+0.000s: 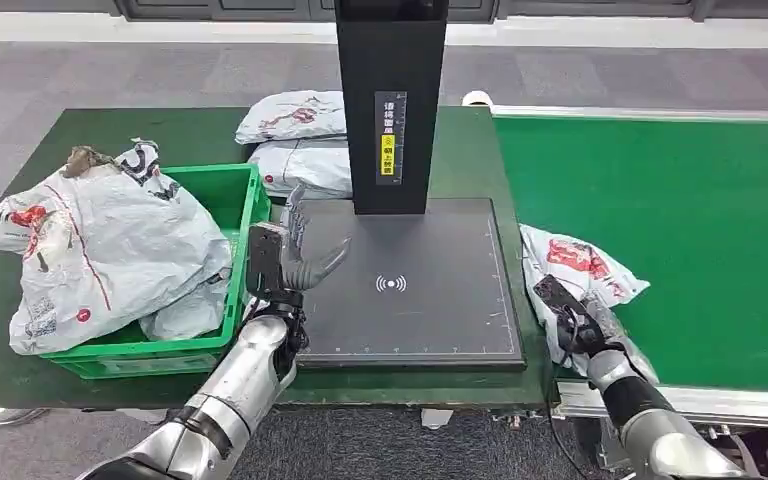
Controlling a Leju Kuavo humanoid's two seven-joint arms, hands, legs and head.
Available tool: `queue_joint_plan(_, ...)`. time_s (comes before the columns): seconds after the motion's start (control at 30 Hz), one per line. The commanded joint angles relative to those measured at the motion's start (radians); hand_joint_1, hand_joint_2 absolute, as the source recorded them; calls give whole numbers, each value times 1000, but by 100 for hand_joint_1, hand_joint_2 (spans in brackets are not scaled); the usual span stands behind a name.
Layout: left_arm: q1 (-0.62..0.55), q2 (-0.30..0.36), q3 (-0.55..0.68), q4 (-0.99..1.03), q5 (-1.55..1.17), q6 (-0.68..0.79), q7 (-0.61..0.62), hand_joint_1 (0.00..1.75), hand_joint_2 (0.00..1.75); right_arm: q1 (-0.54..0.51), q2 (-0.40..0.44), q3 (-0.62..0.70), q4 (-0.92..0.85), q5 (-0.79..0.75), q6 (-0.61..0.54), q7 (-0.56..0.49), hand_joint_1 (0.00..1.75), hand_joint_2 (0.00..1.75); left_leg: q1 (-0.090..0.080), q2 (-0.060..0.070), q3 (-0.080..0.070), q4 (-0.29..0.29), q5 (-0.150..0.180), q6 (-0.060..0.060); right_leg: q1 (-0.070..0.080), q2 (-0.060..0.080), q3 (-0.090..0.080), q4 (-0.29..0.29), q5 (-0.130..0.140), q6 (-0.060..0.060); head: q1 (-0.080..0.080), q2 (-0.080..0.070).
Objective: Moved the parcel from conveyor to table for the left to box.
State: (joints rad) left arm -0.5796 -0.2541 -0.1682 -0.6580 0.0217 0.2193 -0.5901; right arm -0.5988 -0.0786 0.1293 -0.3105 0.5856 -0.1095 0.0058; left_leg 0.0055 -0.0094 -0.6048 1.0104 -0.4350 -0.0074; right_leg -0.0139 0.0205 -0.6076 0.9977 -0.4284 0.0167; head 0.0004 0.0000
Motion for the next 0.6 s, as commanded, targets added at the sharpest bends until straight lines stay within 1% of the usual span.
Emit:
queue_joint_plan(0.03, -6, 27, -28, 22, 0, 18, 4, 0, 175, -22, 64, -46, 54, 39, -170, -116, 175, 175, 0, 2, 2, -2, 0, 0, 1, 0, 2, -1, 0, -1, 0, 0)
queue_joint_plan(0.1, 9, 32, -23, 6, 6, 31, 2, 0, 175, -38, 83, -70, 30, 31, -292, -215, 175, 175, 0, 3, 2, -2, 0, 0, 0, 1, 1, -1, 0, -1, 0, 0)
queue_joint_plan(0.17, 20, 37, -18, -6, 10, 40, 1, 0, 175, -55, 111, -119, -15, -13, -408, -374, 175, 175, 0, 6, 1, -1, -1, -1, 0, 4, -1, 0, 1, -1, 0, 0)
queue_joint_plan(0.2, 21, 38, -16, -7, 11, 40, 0, 0, 175, -62, 122, -135, -37, -36, -424, -425, 175, 175, 0, 6, 0, 0, -1, 0, 0, 5, -2, 1, 1, -1, 0, 0)
queue_joint_plan(0.23, 17, 37, -16, -1, 10, 41, -2, 0, 175, -59, 147, -179, -114, -114, -438, -567, 175, 175, 0, 7, 0, -1, -1, -1, 0, 5, -2, 1, 1, -2, 0, 0)
queue_joint_plan(0.27, 11, 35, -18, 7, 10, 37, -3, 0, 175, -57, 159, -182, -168, -140, -432, -609, 175, 175, -1, 7, -1, 0, -1, -1, -1, 5, -4, 2, 1, -2, 0, 0)
queue_joint_plan(0.3, 4, 33, -20, 18, 9, 37, -8, 0, 175, -52, 166, -169, -227, -159, -411, -621, 175, 175, -1, 8, -2, 0, -1, -1, -1, 5, -4, 3, 1, -2, 0, 0)
queue_joint_plan(0.33, -16, 24, -26, 44, 2, 38, -28, 0, 175, -43, 156, 24, -560, -351, -239, -702, 175, 175, -1, 6, -3, 0, 0, -1, -1, 4, -5, 3, 1, -2, 0, 0)
queue_joint_plan(0.37, -32, 16, -26, 63, 2, 44, -35, 0, 175, -107, 173, 107, -668, -336, -260, -526, 175, 175, -1, 6, -2, 0, -1, -1, 0, 3, -5, 3, 1, -2, 0, 0)
queue_joint_plan(0.4, -40, 13, -27, 71, 4, 47, -35, 0, 175, -127, 169, 160, -729, -335, -262, -431, 175, 175, -2, 7, -6, 2, 0, -1, -2, 4, -9, 5, 1, -2, 0, 0)
queue_joint_plan(0.43, -44, 12, -28, 72, 5, 46, -34, 0, 175, -134, 168, 177, -729, -339, -265, -417, 175, 175, -3, 12, -10, 5, -1, -1, -3, 9, -15, 11, 1, -2, 0, 0)
queue_joint_plan(0.47, -47, 11, -28, 72, 6, 47, -33, 0, 175, -135, 166, 185, -715, -347, -272, -417, 175, 175, -3, 9, -11, 4, 1, -1, -3, 7, -14, 10, 2, -2, 0, 0)
queue_joint_plan(0.5, -48, 11, -28, 73, 8, 47, -31, 0, 175, -137, 158, 199, -685, -372, -283, -440, 175, 175, -3, 8, -11, 4, 1, -3, -4, 6, -14, 11, 1, -2, 0, 0)
queue_joint_plan(0.53, -48, 10, -28, 73, 9, 48, -29, 0, 175, -138, 151, 208, -646, -398, -292, -465, 175, 175, -4, 4, -13, 0, 4, -4, -5, 2, -17, 8, 3, -3, 0, 0)
queue_joint_plan(0.57, -48, 10, -28, 72, 9, 49, -29, 0, 175, -140, 145, 215, -620, -419, -298, -489, 175, 175, -3, 6, -11, 0, 3, -4, -4, 3, -17, 8, 3, -5, 0, 0)
queue_joint_plan(0.6, -47, 10, -27, 73, 9, 49, -28, 0, 175, -139, 140, 214, -602, -423, -295, -492, 175, 175, -2, 3, -11, 0, 4, -4, -2, 0, -16, 7, 2, -4, 0, 0)
